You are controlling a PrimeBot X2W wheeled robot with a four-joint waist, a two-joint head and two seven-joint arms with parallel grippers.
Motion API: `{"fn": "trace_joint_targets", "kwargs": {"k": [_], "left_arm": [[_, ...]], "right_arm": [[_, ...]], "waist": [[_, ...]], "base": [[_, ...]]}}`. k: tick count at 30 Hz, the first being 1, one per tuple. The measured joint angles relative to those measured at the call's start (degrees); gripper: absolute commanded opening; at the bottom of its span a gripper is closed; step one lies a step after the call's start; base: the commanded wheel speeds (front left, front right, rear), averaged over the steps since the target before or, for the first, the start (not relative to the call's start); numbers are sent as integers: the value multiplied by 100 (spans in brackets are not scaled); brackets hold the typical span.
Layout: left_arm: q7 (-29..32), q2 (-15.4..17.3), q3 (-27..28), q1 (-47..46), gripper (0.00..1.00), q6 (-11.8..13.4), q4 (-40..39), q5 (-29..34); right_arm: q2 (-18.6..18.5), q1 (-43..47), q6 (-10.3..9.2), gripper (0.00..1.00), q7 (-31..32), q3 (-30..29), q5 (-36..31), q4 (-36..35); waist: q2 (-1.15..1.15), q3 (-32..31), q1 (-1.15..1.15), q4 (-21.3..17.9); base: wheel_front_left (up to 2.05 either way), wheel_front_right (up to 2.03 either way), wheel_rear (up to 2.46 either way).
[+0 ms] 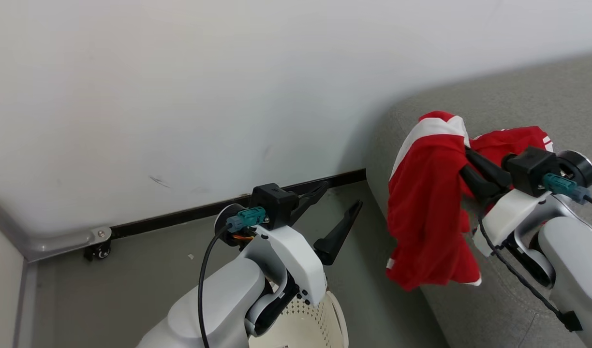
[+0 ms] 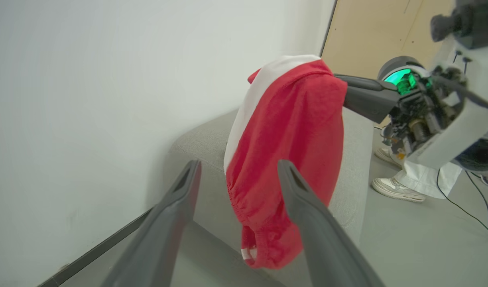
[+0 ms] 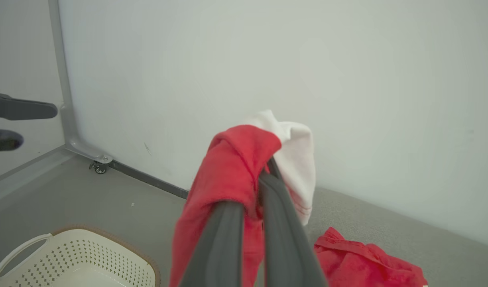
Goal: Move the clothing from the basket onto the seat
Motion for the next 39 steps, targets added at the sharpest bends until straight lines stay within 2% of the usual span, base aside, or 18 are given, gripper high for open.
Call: {"fn": "trace_joint_targets", "kwargs": {"k": [9, 22, 31, 39], "left_arm": [[-99, 4, -187, 125, 100, -47, -119, 13], [-272, 4, -465, 328, 100, -103, -235, -121], [-382, 5, -534, 465, 100, -83, -275, -186], [-498, 4, -547, 471, 100, 115, -265, -178]], "right_arm": [[-372, 229, 0, 0, 0, -431, -151, -279], [-695, 601, 0, 0, 1, -697, -164, -549], [-804, 637, 0, 0, 97, -675, -105, -780], [-786, 464, 0, 0, 331, -437, 253, -813]], "waist": [[0, -40, 0, -299], [0, -92, 0, -856], [0, -91, 0, -1212], [0, 21, 0, -1478]], "base": [[0, 0, 0], [0, 0, 0], [0, 0, 0], [0, 0, 0]]}}
